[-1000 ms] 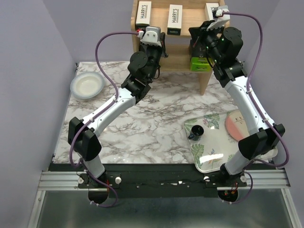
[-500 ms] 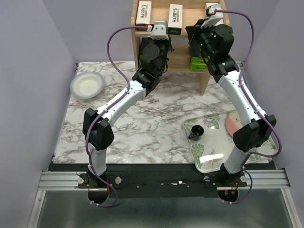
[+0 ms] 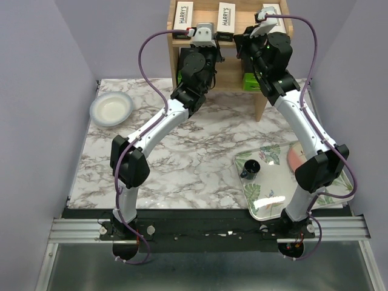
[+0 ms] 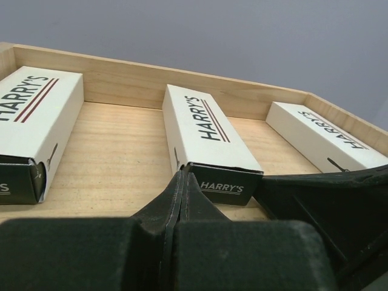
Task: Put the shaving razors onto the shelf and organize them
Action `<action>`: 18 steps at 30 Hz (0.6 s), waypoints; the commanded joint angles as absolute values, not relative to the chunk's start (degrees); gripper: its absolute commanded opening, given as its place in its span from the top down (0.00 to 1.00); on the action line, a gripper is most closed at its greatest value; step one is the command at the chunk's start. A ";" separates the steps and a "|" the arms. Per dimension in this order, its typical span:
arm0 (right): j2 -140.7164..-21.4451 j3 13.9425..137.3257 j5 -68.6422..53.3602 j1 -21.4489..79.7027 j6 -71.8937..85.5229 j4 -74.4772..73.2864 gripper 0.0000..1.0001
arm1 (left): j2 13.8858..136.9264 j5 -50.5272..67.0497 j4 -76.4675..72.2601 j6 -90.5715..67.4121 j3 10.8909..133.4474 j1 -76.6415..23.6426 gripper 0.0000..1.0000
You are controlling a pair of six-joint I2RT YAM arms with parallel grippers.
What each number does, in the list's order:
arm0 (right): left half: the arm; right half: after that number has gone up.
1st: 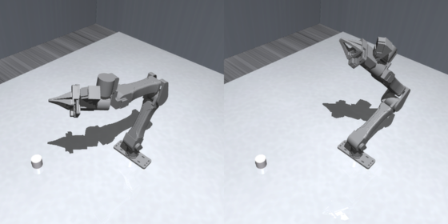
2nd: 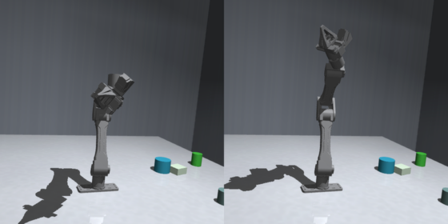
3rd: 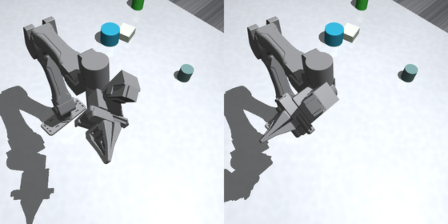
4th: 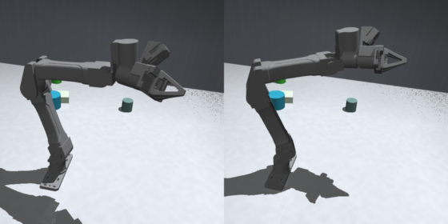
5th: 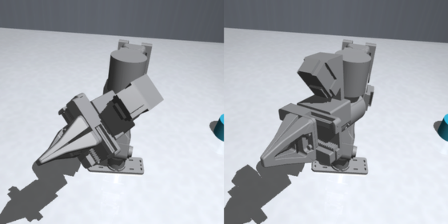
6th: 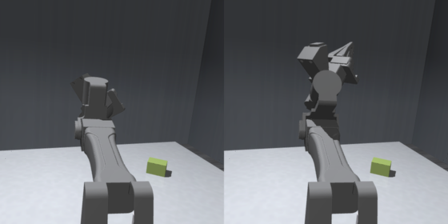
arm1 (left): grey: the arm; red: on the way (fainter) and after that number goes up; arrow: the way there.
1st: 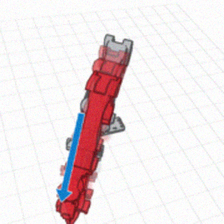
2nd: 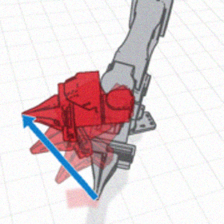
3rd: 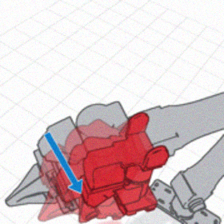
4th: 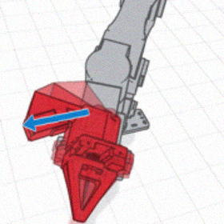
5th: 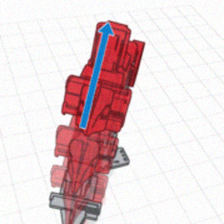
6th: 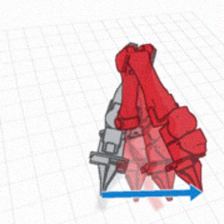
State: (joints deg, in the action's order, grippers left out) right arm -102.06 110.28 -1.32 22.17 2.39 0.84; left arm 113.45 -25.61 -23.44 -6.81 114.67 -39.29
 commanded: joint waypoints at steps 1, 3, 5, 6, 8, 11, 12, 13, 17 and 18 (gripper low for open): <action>-100.73 108.64 1.67 22.76 0.53 3.43 0.99 | 114.00 -22.41 -23.38 -8.70 115.84 -39.90 1.00; -100.11 108.11 2.46 22.76 -1.13 3.60 0.99 | 113.64 -22.15 -23.29 -9.23 115.49 -40.34 1.00; -99.50 107.41 3.07 22.76 -1.75 3.87 1.00 | 113.47 -22.06 -23.20 -9.40 115.40 -40.60 1.00; -99.49 107.23 3.34 22.68 -2.02 4.04 1.00 | 113.47 -21.89 -23.20 -9.58 115.31 -40.87 1.00; -99.23 106.79 3.60 22.76 -2.46 4.31 1.00 | 113.73 -21.53 -23.12 -9.67 115.49 -40.96 1.00; -99.31 106.70 4.22 22.76 -3.07 4.22 0.99 | 114.17 -21.71 -22.76 -10.02 115.84 -41.04 1.00; -99.23 106.70 4.39 22.76 -3.16 4.31 0.99 | 114.08 -21.80 -22.68 -10.02 115.84 -41.04 1.00; -99.05 106.70 4.39 22.76 -3.34 4.39 0.99 | 113.82 -22.14 -22.85 -10.45 115.67 -41.22 1.00; -98.61 106.17 4.13 22.76 -3.34 4.66 0.99 | 108.48 -21.71 -24.78 -9.59 111.90 -41.40 1.00; -98.53 106.17 4.13 22.76 -3.34 4.57 0.99 | 107.41 -22.06 -25.48 -9.15 111.01 -41.40 1.00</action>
State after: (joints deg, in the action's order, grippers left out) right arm -100.71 107.00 2.37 22.44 -2.22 3.25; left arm 113.45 -22.39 -23.05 -9.89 114.52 -40.91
